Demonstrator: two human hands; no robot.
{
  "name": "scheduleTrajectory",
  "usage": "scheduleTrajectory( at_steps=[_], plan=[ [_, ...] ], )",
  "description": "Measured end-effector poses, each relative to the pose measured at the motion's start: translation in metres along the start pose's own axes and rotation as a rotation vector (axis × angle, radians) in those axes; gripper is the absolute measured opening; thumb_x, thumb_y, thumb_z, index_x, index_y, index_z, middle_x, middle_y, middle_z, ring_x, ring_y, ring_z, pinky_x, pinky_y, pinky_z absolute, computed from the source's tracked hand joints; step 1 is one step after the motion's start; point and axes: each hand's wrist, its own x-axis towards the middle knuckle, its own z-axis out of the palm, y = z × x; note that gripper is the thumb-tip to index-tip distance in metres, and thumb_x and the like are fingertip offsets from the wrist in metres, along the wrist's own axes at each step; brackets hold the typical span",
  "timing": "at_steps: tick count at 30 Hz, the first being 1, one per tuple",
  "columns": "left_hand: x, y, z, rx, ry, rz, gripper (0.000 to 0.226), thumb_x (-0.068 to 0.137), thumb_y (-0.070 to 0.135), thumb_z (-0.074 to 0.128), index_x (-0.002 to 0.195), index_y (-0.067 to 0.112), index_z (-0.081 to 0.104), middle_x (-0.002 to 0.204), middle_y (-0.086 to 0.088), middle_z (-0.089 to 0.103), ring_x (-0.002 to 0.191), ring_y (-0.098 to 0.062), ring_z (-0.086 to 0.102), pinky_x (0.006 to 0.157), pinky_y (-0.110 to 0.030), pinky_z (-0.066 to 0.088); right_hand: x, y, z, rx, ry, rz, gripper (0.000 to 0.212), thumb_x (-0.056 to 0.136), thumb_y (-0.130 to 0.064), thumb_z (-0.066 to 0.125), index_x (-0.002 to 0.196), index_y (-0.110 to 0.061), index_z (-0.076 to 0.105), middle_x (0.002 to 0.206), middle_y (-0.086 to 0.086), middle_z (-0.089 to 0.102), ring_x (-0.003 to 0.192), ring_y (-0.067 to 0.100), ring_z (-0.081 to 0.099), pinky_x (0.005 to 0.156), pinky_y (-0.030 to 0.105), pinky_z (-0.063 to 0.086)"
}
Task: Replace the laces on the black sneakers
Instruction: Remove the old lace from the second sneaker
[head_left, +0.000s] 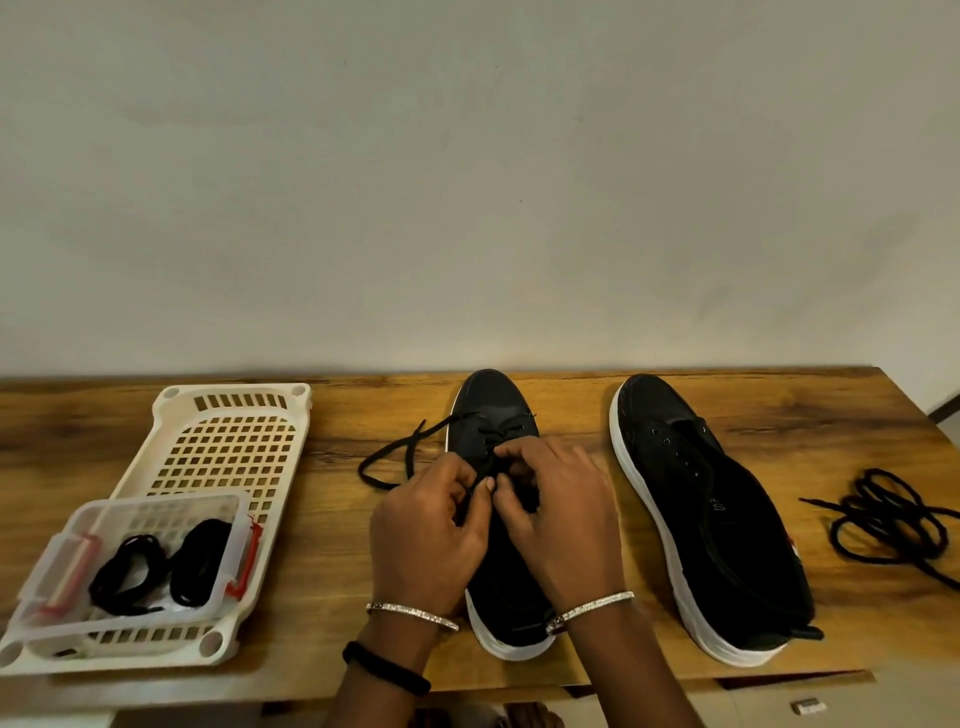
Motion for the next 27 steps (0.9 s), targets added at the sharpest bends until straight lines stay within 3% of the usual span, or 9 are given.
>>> scheduleTrajectory(
  at_steps=[4, 11, 13, 16, 18, 21, 24, 27],
  plan=[
    [0.002, -0.004, -0.002, -0.096, -0.015, -0.024, 0.011, 0.085, 0.029, 0.073, 0.079, 0.022, 0.067, 0.063, 0.015, 0.059, 0.057, -0.004, 0.057, 0.048, -0.025, 0.047, -0.001, -0.002, 0.002, -0.033, 0.006, 0.027, 0.024, 0.081, -0.033, 0.077, 0.103, -0.031, 0.067, 0.091, -0.012, 0.066, 0.086, 0.014, 0.059, 0.073, 0.039, 0.053],
    [0.003, -0.005, -0.001, -0.124, -0.024, -0.03, 0.015, 0.086, 0.036, 0.064, 0.079, 0.023, 0.065, 0.06, 0.014, 0.056, 0.052, -0.006, 0.054, 0.045, -0.035, 0.048, 0.001, -0.002, 0.003, -0.081, 0.083, -0.044, 0.007, 0.084, -0.029, 0.075, 0.087, -0.028, 0.069, 0.082, -0.01, 0.062, 0.077, 0.012, 0.057, 0.065, 0.032, 0.049],
    [0.002, -0.004, -0.001, -0.092, -0.019, -0.045, 0.014, 0.086, 0.038, 0.063, 0.079, 0.025, 0.063, 0.059, 0.015, 0.054, 0.051, -0.003, 0.053, 0.044, -0.035, 0.048, 0.001, -0.001, 0.005, 0.104, 0.116, 0.13, 0.006, 0.088, -0.027, 0.07, 0.084, -0.027, 0.065, 0.079, -0.014, 0.063, 0.074, 0.005, 0.057, 0.064, 0.024, 0.046],
    [0.0, -0.003, 0.001, -0.079, -0.021, -0.065, 0.014, 0.085, 0.039, 0.063, 0.078, 0.027, 0.06, 0.057, 0.014, 0.053, 0.05, -0.004, 0.052, 0.044, -0.036, 0.048, 0.008, 0.006, 0.001, 0.806, 0.17, 0.7, 0.01, 0.09, -0.018, 0.069, 0.081, -0.015, 0.066, 0.072, -0.004, 0.07, 0.069, 0.008, 0.063, 0.066, 0.026, 0.047],
    [0.0, -0.003, 0.001, -0.085, -0.023, -0.061, 0.014, 0.085, 0.038, 0.063, 0.077, 0.027, 0.06, 0.057, 0.014, 0.053, 0.049, -0.004, 0.052, 0.043, -0.036, 0.048, 0.011, 0.01, -0.005, 0.961, 0.105, 0.818, 0.008, 0.09, -0.014, 0.07, 0.083, -0.011, 0.067, 0.072, 0.002, 0.07, 0.068, 0.013, 0.063, 0.066, 0.027, 0.049],
    [0.002, -0.004, 0.002, -0.109, -0.024, -0.054, 0.015, 0.085, 0.037, 0.064, 0.077, 0.025, 0.061, 0.056, 0.013, 0.054, 0.049, -0.005, 0.053, 0.043, -0.036, 0.048, 0.011, 0.007, -0.011, 0.77, 0.067, 0.649, 0.015, 0.085, -0.017, 0.077, 0.096, -0.023, 0.068, 0.089, -0.004, 0.069, 0.074, 0.008, 0.064, 0.07, 0.027, 0.053],
    [0.004, -0.004, 0.003, -0.123, -0.022, -0.048, 0.017, 0.084, 0.04, 0.061, 0.077, 0.024, 0.062, 0.056, 0.013, 0.054, 0.048, -0.005, 0.053, 0.043, -0.035, 0.048, 0.008, 0.004, -0.014, 0.398, 0.074, 0.262, 0.033, 0.08, -0.023, 0.076, 0.109, -0.034, 0.064, 0.106, -0.015, 0.054, 0.089, 0.001, 0.057, 0.075, 0.02, 0.051],
    [0.004, -0.005, 0.004, -0.139, -0.02, -0.042, 0.022, 0.084, 0.043, 0.057, 0.077, 0.023, 0.062, 0.055, 0.012, 0.053, 0.047, -0.006, 0.052, 0.042, -0.036, 0.046, 0.003, 0.003, -0.01, 0.039, 0.019, -0.013, 0.025, 0.08, -0.028, 0.075, 0.103, -0.03, 0.068, 0.109, -0.01, 0.054, 0.1, 0.012, 0.053, 0.08, 0.032, 0.051]
  ],
)
